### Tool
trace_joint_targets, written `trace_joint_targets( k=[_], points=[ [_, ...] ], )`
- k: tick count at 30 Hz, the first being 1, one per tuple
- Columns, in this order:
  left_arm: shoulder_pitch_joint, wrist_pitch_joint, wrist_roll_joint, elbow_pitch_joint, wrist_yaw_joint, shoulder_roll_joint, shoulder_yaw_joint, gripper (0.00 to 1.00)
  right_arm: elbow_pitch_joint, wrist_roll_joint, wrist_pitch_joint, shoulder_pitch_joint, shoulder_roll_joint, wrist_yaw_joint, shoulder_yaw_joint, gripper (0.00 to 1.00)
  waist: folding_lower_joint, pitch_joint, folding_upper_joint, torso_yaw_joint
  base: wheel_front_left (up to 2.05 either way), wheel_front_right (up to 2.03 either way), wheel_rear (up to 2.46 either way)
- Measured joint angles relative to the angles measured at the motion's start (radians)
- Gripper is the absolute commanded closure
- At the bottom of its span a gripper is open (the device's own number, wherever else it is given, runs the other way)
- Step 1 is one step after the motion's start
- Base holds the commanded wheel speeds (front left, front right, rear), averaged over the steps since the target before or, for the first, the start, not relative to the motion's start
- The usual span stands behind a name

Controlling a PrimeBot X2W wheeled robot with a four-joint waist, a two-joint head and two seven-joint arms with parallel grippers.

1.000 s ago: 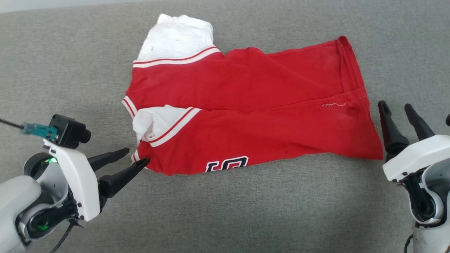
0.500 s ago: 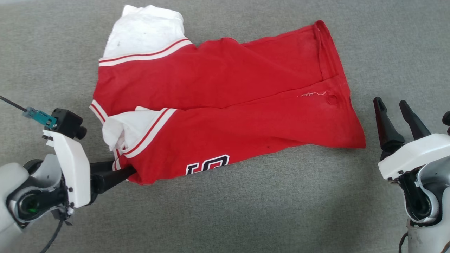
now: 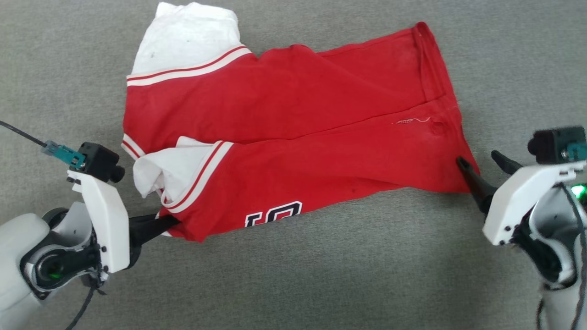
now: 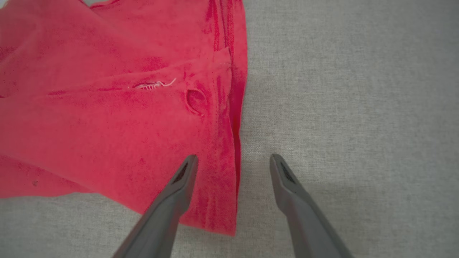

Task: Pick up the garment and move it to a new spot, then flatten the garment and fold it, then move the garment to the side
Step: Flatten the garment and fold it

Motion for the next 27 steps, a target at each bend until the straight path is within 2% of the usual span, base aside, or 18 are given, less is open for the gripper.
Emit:
trace_joint_targets(
  k=[3, 8, 9, 10, 11, 12, 18, 27],
  points=[
    [-0.001, -0.01, 0.019, -0.016, 0.0, -0.011, 0.004, 1.0, -0.012, 0.002, 0.112, -0.021, -0.043, 0.0, 0.01, 0.0, 0.0, 0.004, 0.0, 0.013, 0.0, 0.0, 0.0],
    [-0.002, -0.042, 0.043, -0.042, 0.0, -0.035, 0.012, 1.0, 0.03, 0.028, 0.26, -0.038, -0.053, 0.0, 0.01, 0.0, 0.0, 0.014, 0.0, 0.035, 0.0, 0.0, 0.0],
    [-0.003, -0.046, 0.045, -0.044, 0.0, -0.04, 0.012, 1.0, 0.042, 0.033, 0.271, -0.048, -0.055, 0.0, 0.005, 0.42, 0.0, 0.015, 0.0, 0.039, 0.0, 0.0, 0.0],
    [-0.003, -0.055, 0.05, -0.046, 0.0, -0.045, 0.013, 1.0, 0.055, 0.035, 0.273, -0.055, -0.054, 0.0, 0.0, 0.71, 0.0, 0.016, 0.0, 0.044, 0.0, 0.0, 0.0],
    [-0.003, -0.063, 0.054, -0.045, 0.0, -0.051, 0.014, 1.0, 0.063, 0.035, 0.273, -0.057, -0.054, 0.0, -0.002, 0.71, 0.0, 0.015, 0.0, 0.049, 0.0, 0.0, 0.0],
    [-0.003, -0.071, 0.054, -0.044, 0.0, -0.057, 0.014, 1.0, 0.072, 0.035, 0.271, -0.058, -0.053, 0.0, -0.005, 1.0, 0.0, 0.014, 0.0, 0.053, 0.0, 0.0, 0.0],
    [0.008, -0.131, 0.064, -0.043, 0.0, -0.064, 0.015, 1.0, 0.079, 0.04, 0.231, -0.035, -0.052, 0.0, -0.024, 1.0, 0.0, -0.008, 0.0, 0.073, 0.0, 0.0, 0.0],
    [0.085, -0.234, 0.069, -0.129, 0.0, 0.004, 0.006, 1.0, -0.051, 0.058, 0.21, 0.122, -0.064, 0.0, -0.082, 1.0, 0.0, -0.053, 0.0, 0.087, 0.0, 0.0, 0.0]
  ],
)
